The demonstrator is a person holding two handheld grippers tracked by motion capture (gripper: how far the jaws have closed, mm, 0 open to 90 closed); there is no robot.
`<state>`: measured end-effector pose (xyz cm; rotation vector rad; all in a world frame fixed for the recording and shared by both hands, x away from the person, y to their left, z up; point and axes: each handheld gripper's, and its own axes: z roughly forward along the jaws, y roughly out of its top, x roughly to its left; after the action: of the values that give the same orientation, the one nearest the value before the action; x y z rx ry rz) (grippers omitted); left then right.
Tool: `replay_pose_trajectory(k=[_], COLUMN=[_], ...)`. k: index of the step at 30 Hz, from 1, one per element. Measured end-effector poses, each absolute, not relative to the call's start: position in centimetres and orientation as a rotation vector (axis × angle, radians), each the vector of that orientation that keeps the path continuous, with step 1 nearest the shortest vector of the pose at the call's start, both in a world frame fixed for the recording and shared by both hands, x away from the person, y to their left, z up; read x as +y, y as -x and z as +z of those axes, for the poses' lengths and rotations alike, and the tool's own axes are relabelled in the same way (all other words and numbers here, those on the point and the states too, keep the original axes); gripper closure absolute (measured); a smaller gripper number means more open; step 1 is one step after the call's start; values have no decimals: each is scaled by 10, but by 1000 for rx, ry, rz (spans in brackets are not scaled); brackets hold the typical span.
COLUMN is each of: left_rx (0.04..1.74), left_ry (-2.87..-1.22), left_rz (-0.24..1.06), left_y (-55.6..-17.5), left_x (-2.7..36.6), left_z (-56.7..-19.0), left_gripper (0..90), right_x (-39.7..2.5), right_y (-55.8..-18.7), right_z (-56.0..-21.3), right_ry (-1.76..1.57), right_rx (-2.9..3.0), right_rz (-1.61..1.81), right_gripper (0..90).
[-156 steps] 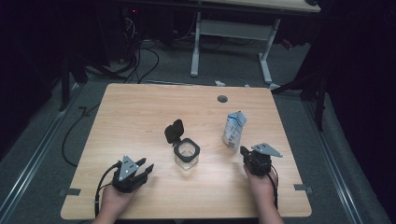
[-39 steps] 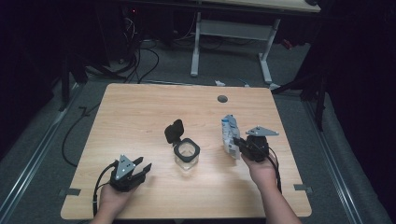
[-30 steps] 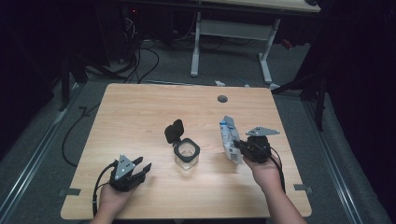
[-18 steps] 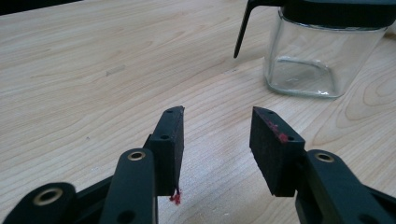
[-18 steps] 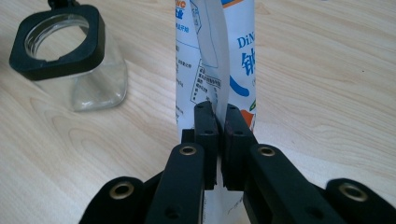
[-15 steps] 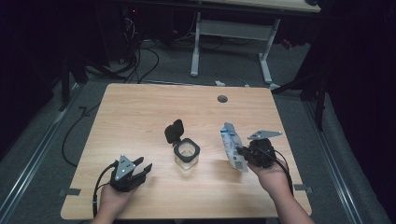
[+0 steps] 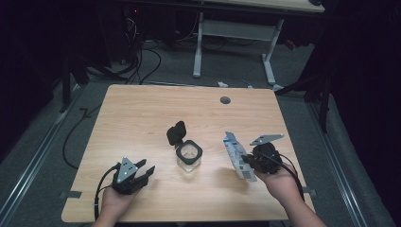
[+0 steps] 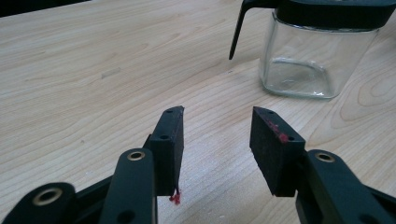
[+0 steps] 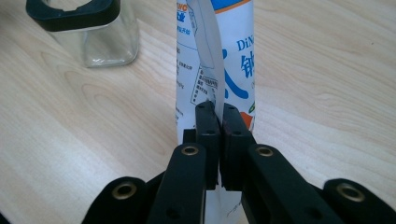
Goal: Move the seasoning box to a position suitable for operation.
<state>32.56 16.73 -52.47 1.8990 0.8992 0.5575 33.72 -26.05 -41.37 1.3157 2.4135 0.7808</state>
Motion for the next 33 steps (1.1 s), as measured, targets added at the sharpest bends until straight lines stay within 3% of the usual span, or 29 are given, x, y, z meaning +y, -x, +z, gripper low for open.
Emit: replay_pose_trajectory(k=[33], left_rx=[884], left_ry=[-1902], left_rz=[557], left_y=[-324], left_x=[165], left_z=[-525], left_gripper=[549], right_x=[-252], right_y=[-335], right_z=[-397], right_ry=[-1310], right_rx=[2615], right_rz=[513], right_gripper=[900])
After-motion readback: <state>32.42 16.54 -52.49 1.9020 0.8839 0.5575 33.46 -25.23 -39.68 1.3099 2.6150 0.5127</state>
